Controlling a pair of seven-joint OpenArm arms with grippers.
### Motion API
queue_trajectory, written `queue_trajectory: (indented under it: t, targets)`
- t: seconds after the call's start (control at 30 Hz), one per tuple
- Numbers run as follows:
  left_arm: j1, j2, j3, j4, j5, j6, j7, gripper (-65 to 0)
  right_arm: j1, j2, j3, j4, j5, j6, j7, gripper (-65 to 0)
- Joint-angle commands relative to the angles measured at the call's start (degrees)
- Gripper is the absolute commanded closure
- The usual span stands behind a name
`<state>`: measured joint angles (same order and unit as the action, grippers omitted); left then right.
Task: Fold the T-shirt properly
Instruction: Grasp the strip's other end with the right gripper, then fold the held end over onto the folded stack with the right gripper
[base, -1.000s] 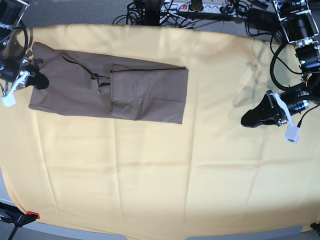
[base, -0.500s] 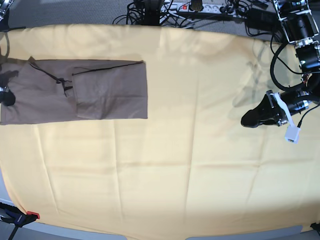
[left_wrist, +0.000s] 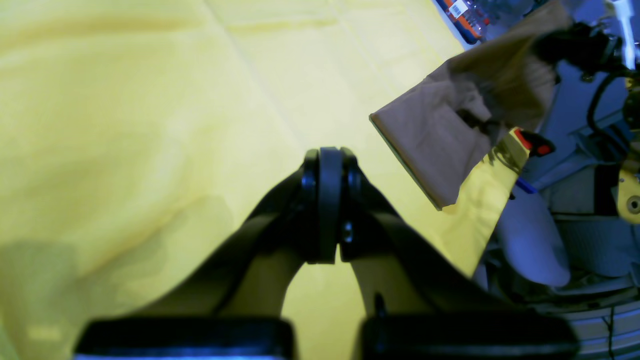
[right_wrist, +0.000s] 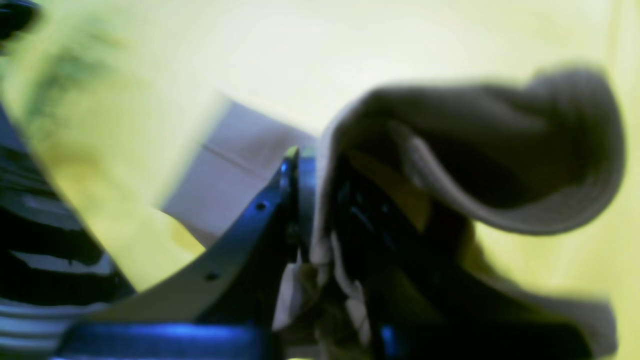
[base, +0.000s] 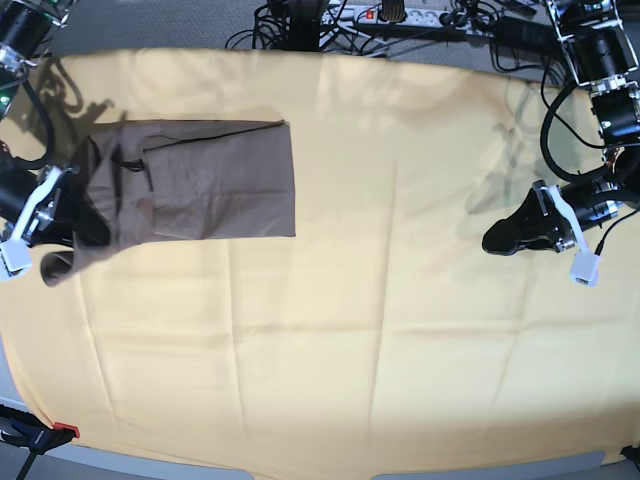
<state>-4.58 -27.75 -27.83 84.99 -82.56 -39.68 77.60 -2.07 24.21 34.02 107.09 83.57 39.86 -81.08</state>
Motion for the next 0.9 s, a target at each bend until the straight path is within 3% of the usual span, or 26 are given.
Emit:
queue_trajectory:
  t: [0.0,0.13,0.3,0.37,0.67,0.7,0.8,0.87]
  targets:
    - [-0.9,-1.1,-0.4,0.9,-1.7,-0.3,-0.9,0.0,0.6,-0.5,0.4,2.0,1.4,0.1,1.1,0.0]
    - [-0.9,-1.1,-0.4,0.9,-1.7,-0.3,-0.9,0.0,0.6,-5.4,-1.7,2.6,1.4,0.1,1.1,0.0]
    - [-0.8,-1.1,-0.4,0.9,-1.7,-0.3,-0.9,0.0,0.7,-9.1,-8.7,2.6,-1.4,0.1,1.1,0.0]
    - [-0.9,-1.1,-0.4,0.9,-1.7,-0.3,-0.9,0.0,0.7,-10.1,-11.8,2.6,-5.3,0.1,1.9,0.0]
    - [-0.9,-1.1,-0.4,0.9,-1.7,-0.3,-0.9,0.0,0.7,-13.0,-25.5,2.2,-26.9,0.1,15.3,0.0]
    - [-0.9,-1.1,-0.4,0.9,-1.8,-0.3,-0.9,0.0,0.7,-13.0,-27.1,2.2,-27.1,0.1,15.4,-4.2]
    - [-0.9,-1.1,-0.4,0.9,-1.7,-0.3,-0.9,0.0,0.8,-12.9,-31.9,2.2,-26.9,0.1,15.3,-32.3]
    - [-0.9,-1.1,-0.4,0.9,-1.7,-0.3,-0.9,0.0,1.2,-12.9,-34.3,2.3,-26.8,0.1,15.3,-42.6]
